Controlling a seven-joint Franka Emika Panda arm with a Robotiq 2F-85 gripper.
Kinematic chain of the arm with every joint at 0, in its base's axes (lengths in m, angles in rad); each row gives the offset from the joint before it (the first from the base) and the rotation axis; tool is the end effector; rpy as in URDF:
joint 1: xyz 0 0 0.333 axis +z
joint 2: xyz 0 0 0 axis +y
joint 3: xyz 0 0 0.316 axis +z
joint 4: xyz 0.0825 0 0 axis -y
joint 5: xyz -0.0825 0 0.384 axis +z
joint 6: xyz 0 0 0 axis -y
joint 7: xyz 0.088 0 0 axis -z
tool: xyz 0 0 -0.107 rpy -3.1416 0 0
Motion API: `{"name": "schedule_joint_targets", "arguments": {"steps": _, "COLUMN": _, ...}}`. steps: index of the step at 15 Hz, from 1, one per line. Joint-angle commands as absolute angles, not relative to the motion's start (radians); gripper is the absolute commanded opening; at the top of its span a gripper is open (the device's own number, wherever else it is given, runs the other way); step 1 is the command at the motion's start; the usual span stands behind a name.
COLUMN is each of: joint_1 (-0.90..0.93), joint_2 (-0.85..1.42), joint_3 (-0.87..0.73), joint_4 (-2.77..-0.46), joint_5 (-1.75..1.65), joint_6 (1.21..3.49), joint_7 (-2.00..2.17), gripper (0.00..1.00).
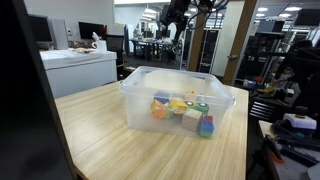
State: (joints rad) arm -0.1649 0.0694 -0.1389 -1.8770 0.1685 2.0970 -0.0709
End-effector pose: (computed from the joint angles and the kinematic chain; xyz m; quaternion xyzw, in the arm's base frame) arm 0.5706 -0.1686 0.4868 -0.9830 0.1514 -0.0874 0.0557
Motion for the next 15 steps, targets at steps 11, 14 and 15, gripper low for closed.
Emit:
{"name": "schedule_joint_targets", "arguments": {"steps": 11, "joint_1": -0.164, "joint_2": 0.070, "joint_3": -0.142, "joint_4": -1.876, "joint_5": 0.195, "joint_6": 2.120, "joint_7": -0.074, "gripper": 1.00}}
{"name": "schedule_joint_targets", "arguments": {"steps": 14, "joint_1": -0.164, "joint_2": 0.070, "joint_3": -0.142, "joint_4": -1.877, "joint_5": 0.195, "joint_6": 2.120, "joint_7": -0.074, "gripper": 1.00}}
{"name": "schedule_joint_targets", "arguments": {"steps": 15, "joint_1": -0.164, "joint_2": 0.070, "joint_3": -0.142, "joint_4": -1.877, "joint_5": 0.195, "joint_6": 2.120, "joint_7": -0.074, "gripper": 1.00}}
